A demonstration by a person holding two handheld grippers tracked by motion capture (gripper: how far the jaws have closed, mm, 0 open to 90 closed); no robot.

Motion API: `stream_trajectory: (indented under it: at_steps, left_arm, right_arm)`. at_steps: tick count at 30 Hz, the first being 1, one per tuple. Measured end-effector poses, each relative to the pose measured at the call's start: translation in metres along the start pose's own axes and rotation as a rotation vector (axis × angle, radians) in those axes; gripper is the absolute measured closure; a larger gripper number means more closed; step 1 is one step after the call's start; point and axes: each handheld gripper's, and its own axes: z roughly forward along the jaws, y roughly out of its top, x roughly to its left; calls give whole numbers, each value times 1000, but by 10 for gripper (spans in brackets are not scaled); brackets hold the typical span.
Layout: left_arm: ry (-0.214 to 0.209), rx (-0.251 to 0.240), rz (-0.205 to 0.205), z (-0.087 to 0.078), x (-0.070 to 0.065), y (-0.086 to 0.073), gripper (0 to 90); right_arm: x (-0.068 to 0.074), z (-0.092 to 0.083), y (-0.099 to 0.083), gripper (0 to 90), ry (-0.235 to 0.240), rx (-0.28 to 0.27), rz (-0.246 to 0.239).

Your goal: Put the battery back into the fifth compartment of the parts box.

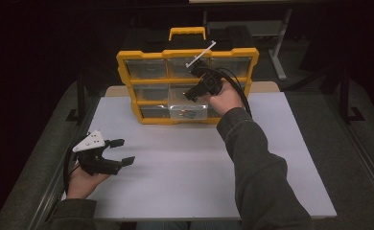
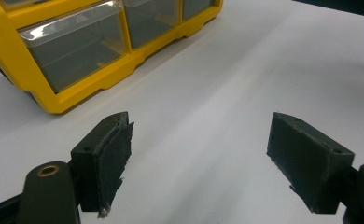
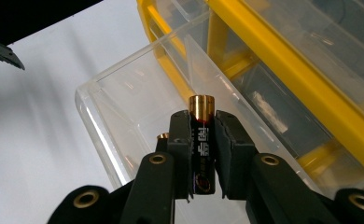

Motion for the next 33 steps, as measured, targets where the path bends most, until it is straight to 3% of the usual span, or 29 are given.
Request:
stream_trajectory:
  at_steps: [16, 33]
  left_arm:
    - [6, 4, 6, -1, 1, 0, 211]
    - [6, 1, -2, 0, 1, -1, 210]
  right_arm:
    - [-3, 3, -2, 737, -2, -3, 8]
    - [-2, -7, -3, 754, 47, -33, 35]
